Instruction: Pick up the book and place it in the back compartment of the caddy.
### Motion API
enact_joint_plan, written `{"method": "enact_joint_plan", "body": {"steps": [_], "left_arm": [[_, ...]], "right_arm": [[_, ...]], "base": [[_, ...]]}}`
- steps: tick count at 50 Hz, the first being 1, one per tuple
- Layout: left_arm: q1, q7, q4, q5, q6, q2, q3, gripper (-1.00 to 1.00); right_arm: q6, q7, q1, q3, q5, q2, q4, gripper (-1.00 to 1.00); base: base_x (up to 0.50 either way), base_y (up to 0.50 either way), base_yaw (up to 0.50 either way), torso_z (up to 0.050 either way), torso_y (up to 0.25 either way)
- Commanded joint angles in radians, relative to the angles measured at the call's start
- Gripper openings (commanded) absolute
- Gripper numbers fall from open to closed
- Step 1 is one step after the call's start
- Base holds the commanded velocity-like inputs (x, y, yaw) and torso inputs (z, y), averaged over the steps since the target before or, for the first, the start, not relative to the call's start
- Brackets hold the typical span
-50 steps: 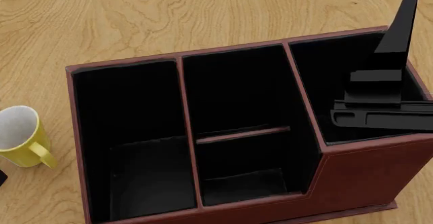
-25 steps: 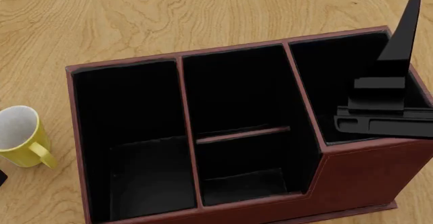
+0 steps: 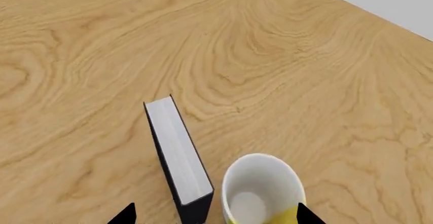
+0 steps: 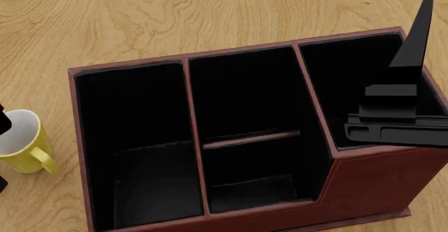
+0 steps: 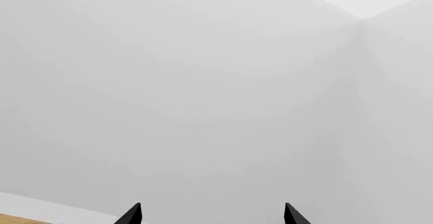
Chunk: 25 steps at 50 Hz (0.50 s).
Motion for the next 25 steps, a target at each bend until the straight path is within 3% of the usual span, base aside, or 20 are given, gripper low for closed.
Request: {"method": "enact_joint_plan", "body": {"steps": [1,25], "left_arm": [[-0.051,0.007,-0.125,0.025,0.052,-0.012,0.015,1.00],[-0.096,0.059,-0.339,0.119,0.224,-0.058,0.080,1.00]], "right_arm": [[0.000,0.001,0.006,-0.008,0.000,0.001,0.002,1.00],[0.038,0.000,0.084,-0.061,0.008,-0.017,0.016,1.00]], "base": [[0.00,0.00,0.00,0.000,0.000],[0.00,0.00,0.00,0.000,0.000]]}}
